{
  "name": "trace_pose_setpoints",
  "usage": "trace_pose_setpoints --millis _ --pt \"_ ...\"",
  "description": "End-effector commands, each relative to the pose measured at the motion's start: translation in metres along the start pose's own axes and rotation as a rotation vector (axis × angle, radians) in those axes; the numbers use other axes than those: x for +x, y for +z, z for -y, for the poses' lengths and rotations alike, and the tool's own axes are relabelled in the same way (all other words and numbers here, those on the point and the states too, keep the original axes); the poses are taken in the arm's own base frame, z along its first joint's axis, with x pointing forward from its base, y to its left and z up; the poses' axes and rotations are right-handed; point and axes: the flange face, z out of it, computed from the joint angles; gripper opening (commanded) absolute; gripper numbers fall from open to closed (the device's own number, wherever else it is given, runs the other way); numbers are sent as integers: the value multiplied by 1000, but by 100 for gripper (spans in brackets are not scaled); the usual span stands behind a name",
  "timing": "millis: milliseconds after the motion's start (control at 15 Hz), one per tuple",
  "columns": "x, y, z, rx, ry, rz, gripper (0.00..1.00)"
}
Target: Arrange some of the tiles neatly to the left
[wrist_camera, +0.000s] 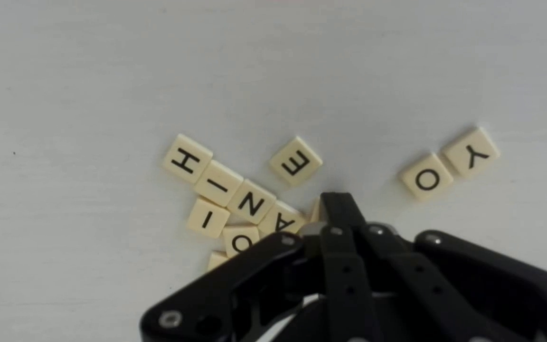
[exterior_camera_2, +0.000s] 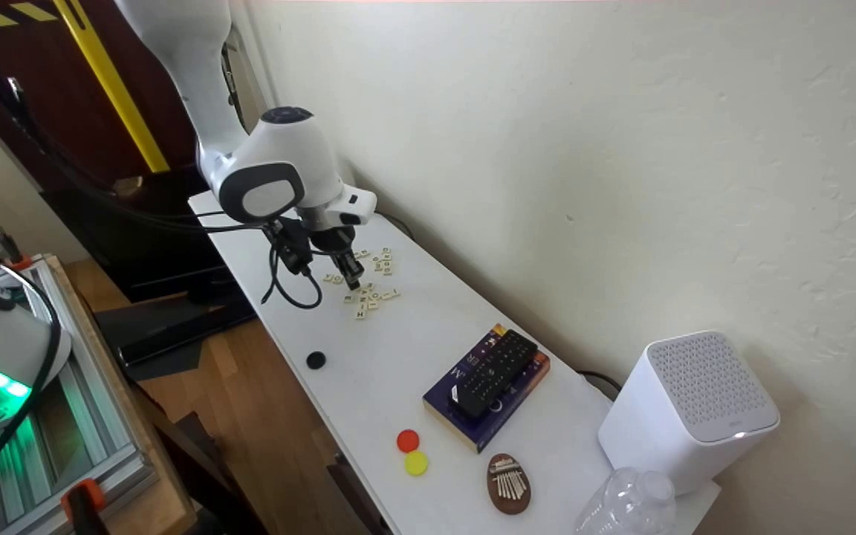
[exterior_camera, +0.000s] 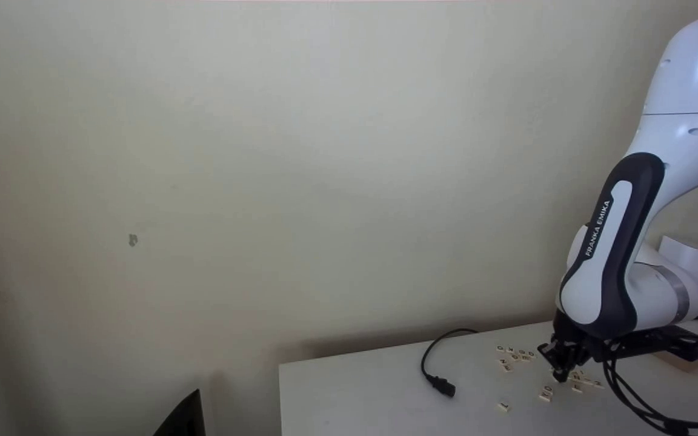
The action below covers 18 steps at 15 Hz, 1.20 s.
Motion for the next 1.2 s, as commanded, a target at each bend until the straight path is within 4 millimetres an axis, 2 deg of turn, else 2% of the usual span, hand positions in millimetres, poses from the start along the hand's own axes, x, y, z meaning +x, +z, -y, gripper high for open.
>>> trace_pose_setpoints --millis 0,333,1133 --pt "2 7 1 10 83 32 0" --pt "8 6 1 10 291 98 0" --pt "36 6 -4 11 870 239 0"
